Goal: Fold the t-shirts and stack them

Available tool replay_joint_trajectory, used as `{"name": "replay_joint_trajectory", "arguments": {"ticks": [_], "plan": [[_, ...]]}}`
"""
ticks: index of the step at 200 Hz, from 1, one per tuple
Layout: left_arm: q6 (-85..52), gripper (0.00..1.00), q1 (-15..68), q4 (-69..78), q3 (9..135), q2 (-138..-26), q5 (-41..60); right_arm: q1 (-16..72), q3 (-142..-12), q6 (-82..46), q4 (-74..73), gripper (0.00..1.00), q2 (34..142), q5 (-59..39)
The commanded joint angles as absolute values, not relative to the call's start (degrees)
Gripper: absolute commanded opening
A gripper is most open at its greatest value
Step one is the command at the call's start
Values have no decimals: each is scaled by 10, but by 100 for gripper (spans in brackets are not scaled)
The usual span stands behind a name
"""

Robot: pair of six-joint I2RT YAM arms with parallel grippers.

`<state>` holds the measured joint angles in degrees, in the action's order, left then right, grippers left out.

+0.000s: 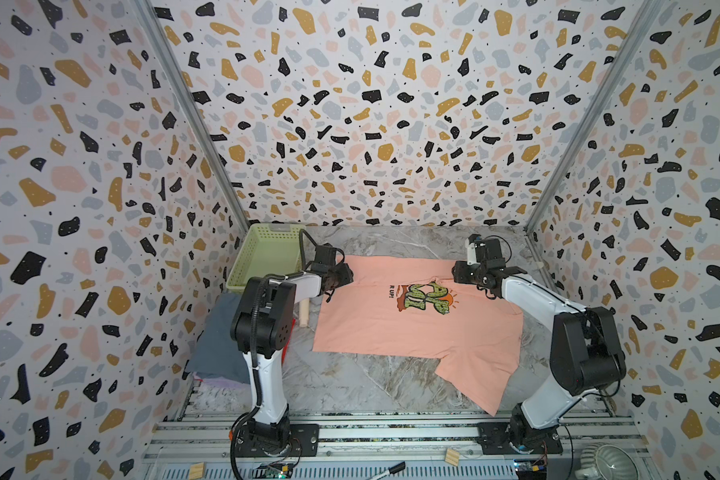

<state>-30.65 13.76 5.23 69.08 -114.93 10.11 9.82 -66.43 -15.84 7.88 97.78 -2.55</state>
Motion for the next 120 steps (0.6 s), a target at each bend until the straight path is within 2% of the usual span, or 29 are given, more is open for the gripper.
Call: {"name": "replay_joint_trajectory", "arguments": {"ticks": [1,30,70,120], "plan": [[-302,52,136,68,683,-1124,104,51,-711,-142,75,49,1039,-39],[-301,52,136,67,679,-1120,100,13,-751,-142,113,48,1101,-56],[-304,52,136,64,684,-1127,101,6,-716,-142,99,48,1101,-5],[-305,52,136,62,690,-1132,102,-5,-695,-154,84,43,1116,-32]]}}
